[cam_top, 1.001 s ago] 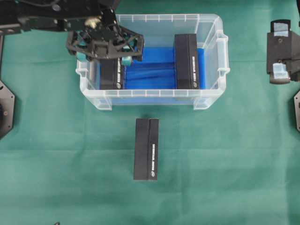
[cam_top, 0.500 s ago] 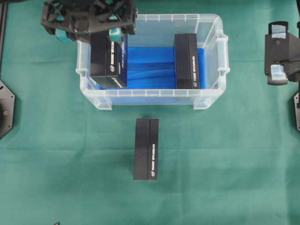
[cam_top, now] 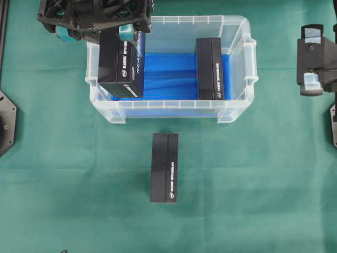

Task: Take the box out of the case with the left arm.
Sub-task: 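Lift the left box up out of the case with left gripper, then carry the box forward and lower it left of the first box, then open the left gripper and withdraw it leftward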

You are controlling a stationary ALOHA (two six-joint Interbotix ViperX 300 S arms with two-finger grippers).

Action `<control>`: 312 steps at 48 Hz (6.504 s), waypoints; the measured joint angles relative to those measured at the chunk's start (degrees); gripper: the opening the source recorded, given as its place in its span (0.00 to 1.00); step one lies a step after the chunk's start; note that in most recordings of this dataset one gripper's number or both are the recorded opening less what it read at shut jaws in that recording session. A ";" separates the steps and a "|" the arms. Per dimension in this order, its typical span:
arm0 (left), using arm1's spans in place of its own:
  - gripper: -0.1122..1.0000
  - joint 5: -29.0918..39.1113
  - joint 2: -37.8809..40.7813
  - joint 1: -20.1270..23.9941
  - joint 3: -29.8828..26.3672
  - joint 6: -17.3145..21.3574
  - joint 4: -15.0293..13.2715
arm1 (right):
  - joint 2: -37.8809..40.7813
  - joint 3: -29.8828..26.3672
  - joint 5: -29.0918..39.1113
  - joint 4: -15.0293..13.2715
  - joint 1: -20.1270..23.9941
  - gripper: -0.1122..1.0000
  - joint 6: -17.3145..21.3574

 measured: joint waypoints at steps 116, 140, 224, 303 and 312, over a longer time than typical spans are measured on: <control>0.65 1.23 -1.32 -9.67 1.41 -10.20 0.09 | 0.00 0.09 0.09 0.00 0.00 0.10 0.00; 0.65 0.97 -2.55 -25.49 3.87 -30.32 0.53 | -0.09 0.00 0.09 0.09 0.00 0.10 0.00; 0.65 -33.05 3.34 -27.60 34.19 -29.09 0.35 | -0.09 0.00 0.00 0.18 0.00 0.10 0.00; 0.98 -13.18 -10.02 -23.20 17.93 -27.60 0.79 | -0.18 0.09 0.00 0.18 0.00 0.10 -0.09; 0.98 -13.10 -9.93 -23.20 17.75 -27.51 0.79 | -0.09 0.00 0.00 0.18 0.00 0.10 -0.09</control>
